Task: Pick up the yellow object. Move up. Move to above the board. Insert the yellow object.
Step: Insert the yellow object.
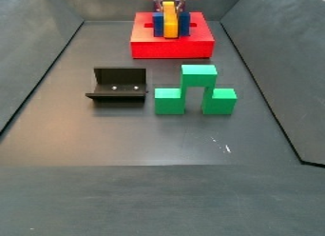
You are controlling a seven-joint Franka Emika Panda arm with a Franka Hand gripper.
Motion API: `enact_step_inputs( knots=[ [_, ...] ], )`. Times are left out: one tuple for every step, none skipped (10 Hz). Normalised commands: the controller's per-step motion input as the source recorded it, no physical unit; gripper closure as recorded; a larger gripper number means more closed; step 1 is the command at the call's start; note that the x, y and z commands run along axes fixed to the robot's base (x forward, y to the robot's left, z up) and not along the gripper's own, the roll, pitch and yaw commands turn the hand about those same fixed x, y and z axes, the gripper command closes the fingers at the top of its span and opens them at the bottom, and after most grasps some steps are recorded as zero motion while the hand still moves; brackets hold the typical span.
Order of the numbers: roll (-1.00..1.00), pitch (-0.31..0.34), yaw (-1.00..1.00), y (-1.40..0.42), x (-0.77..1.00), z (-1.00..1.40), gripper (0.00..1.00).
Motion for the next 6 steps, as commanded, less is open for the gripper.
enact_step_inputs(
  knots=[
    [0.0,0.089,-0.08,0.36,0.23,-0.02,1.0],
    [0.0,0.067,-0.03,0.15,0.17,-0.07,1.0],
    [0.0,0.044,0.0,0.08,0.09,-0.09,1.0],
    [0.01,0.0,0.0,0.0,0.0,-0.26,1.0],
    [0.0,0.0,0.0,0.0,0.0,-0.26,1.0],
    [0.04,0.011,0.0,0.0,0.0,-0.24,1.0]
  ],
)
